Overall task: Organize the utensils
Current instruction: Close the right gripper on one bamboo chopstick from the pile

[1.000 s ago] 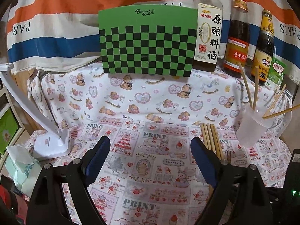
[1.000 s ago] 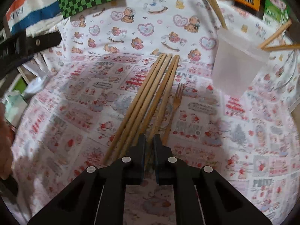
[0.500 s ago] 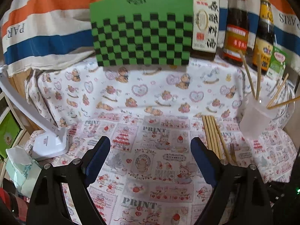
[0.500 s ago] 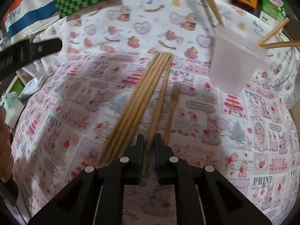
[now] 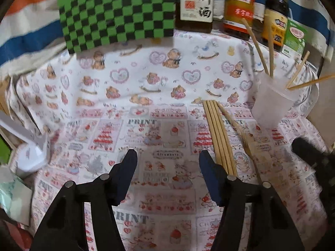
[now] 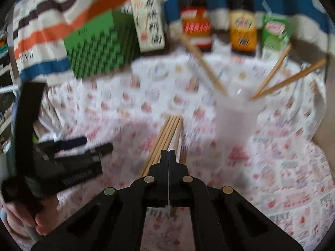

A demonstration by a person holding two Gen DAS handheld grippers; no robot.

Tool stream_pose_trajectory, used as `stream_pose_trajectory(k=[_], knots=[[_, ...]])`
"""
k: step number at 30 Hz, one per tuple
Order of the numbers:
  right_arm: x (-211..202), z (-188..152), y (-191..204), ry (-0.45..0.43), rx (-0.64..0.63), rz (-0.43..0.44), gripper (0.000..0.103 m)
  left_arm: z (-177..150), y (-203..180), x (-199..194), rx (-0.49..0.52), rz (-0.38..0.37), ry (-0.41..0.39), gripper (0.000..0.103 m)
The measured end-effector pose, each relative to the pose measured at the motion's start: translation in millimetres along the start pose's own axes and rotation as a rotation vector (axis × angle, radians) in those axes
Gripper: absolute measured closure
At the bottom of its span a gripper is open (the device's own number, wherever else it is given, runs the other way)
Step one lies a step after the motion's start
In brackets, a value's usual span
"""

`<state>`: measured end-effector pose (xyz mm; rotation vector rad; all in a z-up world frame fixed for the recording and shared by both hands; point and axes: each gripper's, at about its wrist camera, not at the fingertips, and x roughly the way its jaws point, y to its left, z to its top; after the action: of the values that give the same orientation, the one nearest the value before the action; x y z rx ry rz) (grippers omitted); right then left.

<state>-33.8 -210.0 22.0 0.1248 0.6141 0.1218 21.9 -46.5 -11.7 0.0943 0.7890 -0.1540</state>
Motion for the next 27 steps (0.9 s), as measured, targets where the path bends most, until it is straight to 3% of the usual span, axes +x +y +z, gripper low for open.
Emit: stream_pose_trajectory(k=[5, 12, 17, 23, 27], knots=[[1.2, 5.3, -9.9, 0.006, 0.026, -0.002, 0.103, 1.6, 4.4, -0.6, -0.021, 0.005, -0.013, 0.043], [38.2, -0.3, -39.7, 0.195, 0.183, 0.087, 0.102, 2.9, 11.4, -3.1, -0.031, 0.036, -0.031, 0.043], [55.5, -9.3, -31.1, 0.243, 0.11, -0.002, 0.097, 2.7, 13.0, -5.0, -0.037, 0.047, -0.039, 0.043], [68.3, -12.1, -47.4, 0.308, 0.207, 0.114, 0.096, 2.5, 16.3, -3.0, -0.053, 0.051, -0.036, 0.043], [60.9, -12.2, -55.1, 0.432, 0.299, 0.193, 0.096, 4.4, 20.4, 0.0, -0.049, 0.074, -0.045, 0.043]])
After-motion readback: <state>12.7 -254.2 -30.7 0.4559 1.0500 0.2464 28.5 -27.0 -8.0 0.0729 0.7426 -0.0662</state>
